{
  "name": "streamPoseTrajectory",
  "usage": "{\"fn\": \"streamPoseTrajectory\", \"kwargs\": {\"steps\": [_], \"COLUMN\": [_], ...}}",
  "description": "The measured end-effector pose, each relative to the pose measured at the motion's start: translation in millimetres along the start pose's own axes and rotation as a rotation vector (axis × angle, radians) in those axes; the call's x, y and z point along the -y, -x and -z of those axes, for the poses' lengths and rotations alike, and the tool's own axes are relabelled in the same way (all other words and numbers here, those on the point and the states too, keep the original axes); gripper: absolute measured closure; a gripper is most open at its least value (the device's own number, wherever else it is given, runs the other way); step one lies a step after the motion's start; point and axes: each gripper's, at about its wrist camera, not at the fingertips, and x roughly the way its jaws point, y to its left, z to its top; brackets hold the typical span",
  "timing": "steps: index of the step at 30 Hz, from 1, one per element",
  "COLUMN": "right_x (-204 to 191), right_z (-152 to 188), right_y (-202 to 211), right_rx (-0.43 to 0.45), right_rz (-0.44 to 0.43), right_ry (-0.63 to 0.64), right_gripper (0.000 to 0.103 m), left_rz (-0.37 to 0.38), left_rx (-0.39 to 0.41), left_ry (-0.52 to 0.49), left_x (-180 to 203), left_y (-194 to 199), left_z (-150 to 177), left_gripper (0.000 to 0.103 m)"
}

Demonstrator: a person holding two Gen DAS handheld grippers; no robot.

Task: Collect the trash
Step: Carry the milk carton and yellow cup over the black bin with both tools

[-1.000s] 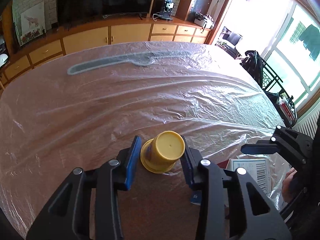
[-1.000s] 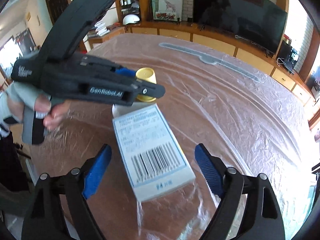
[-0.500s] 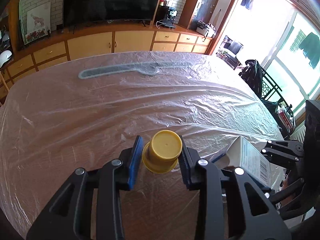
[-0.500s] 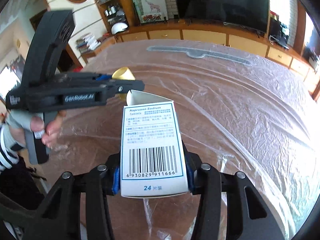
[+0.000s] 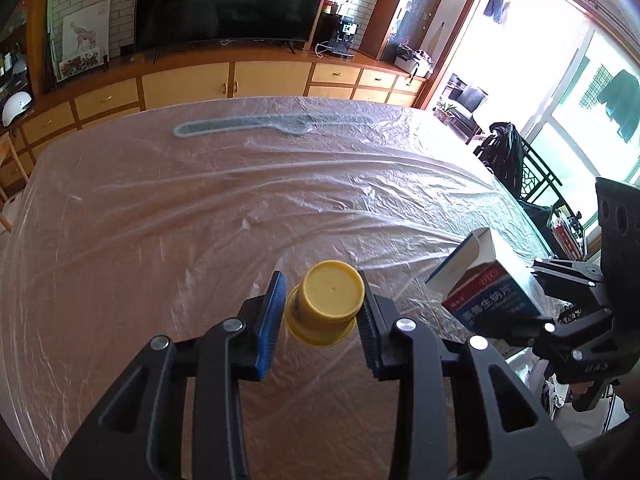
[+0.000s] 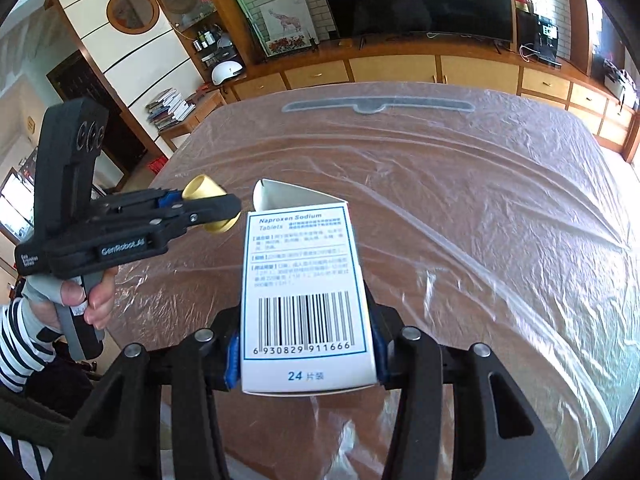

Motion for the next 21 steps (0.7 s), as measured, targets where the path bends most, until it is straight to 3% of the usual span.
{"fn": "streamPoseTrajectory", "kwargs": {"steps": [11,21], "right_x": [-8,-24], "right_z": [16,36], "right_y": [31,60], "right_rx": [0.026,0.025], "right_rz": [-0.038,-0.076], "right_ry": [-0.024,-0.012], "right_gripper": [0.057,0.057], "left_rz": [0.04,0.092], "left_rx": [0.027,0.013], "left_ry": [-0.032,-0.098], "left_x": [27,63], "left_y": [39,71], "left_z": [15,51], "left_gripper": [0.067,0.067]}}
